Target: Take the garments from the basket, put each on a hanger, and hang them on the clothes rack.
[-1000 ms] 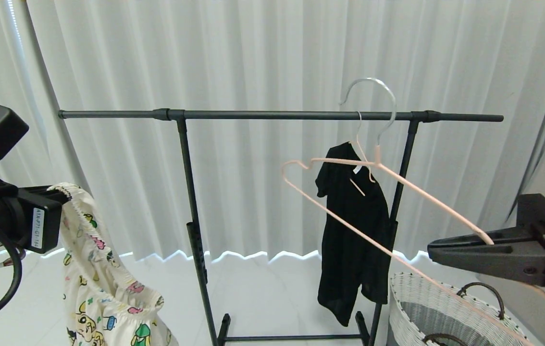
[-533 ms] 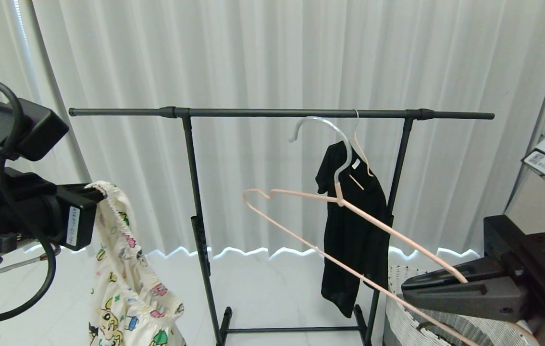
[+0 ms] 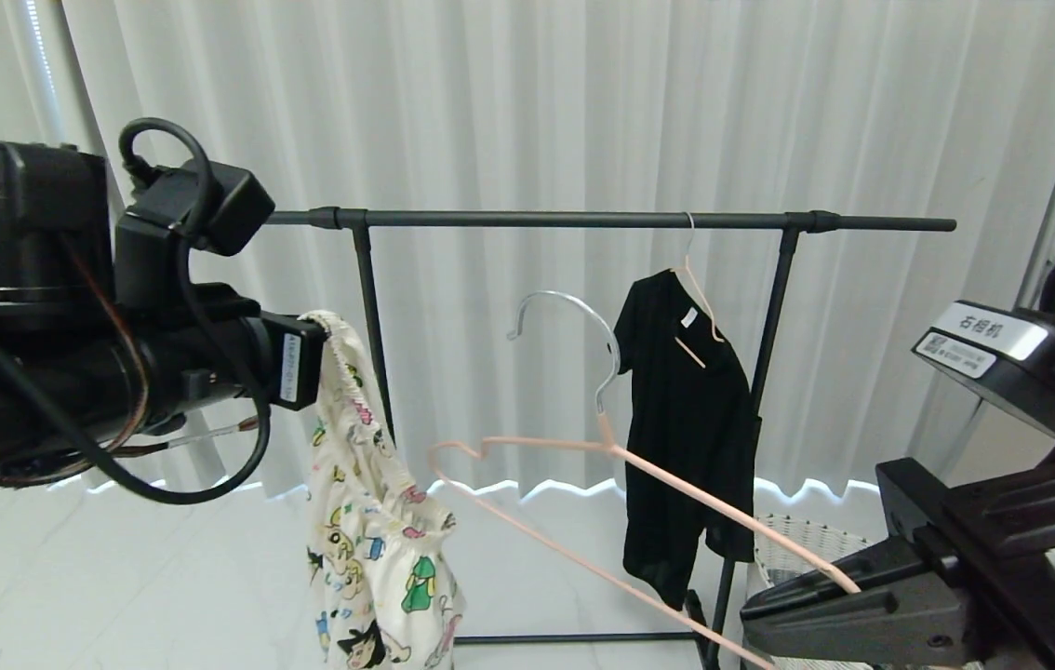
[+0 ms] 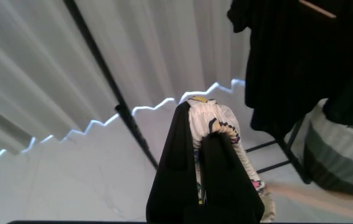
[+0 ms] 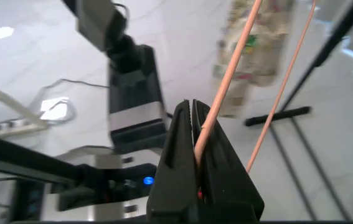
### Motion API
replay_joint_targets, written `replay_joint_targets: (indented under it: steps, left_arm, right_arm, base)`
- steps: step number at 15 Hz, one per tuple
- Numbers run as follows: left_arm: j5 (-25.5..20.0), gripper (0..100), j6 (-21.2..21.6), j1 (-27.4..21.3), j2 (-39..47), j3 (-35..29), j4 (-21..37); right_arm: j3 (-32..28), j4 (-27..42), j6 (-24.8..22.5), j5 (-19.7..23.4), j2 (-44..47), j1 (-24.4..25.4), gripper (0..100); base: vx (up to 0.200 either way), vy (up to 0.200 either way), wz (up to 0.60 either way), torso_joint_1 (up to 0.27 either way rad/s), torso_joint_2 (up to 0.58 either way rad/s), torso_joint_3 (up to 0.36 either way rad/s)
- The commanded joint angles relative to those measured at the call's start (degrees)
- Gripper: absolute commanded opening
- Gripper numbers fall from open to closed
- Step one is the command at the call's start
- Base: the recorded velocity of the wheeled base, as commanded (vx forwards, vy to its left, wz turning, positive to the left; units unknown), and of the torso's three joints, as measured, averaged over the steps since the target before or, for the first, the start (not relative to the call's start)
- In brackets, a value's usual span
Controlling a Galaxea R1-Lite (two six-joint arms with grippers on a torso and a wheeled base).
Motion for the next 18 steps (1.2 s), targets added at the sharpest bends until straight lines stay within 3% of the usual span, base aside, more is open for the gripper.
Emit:
replay_joint_targets:
  steps: [1, 7, 12, 18]
  left_arm:
    - [0.1, 0, -1.6, -1.7, 6.9, -4.4, 0.0]
    - [0.2, 0, -1.8, -3.8, 12.0, -7.7, -1.5]
    - [0.2, 0, -2.0, -5.1, 10.1, -7.1, -1.5]
    - [0.1, 0, -1.9, -5.1, 9.1, -7.1, -1.5]
  right_arm:
    - [-0.6, 0.2, 0.6, 2.9, 0.5, 0.2, 0]
    - [-0.6, -1.0, 2.8, 4.7, 2.2, 1.4, 0]
    - [0.2, -12.3, 2.6, 4.2, 10.8, -8.4, 0]
    - [0.1, -13.7, 2.4, 3.9, 11.7, -12.1, 0]
  base:
    - [0.000, 0.000, 0.00, 0.000, 0.00, 0.000]
    - [0.000, 0.000, 0.00, 0.000, 0.00, 0.000]
    - [0.000, 0.000, 0.00, 0.000, 0.00, 0.000]
    - [0.000, 0.000, 0.00, 0.000, 0.00, 0.000]
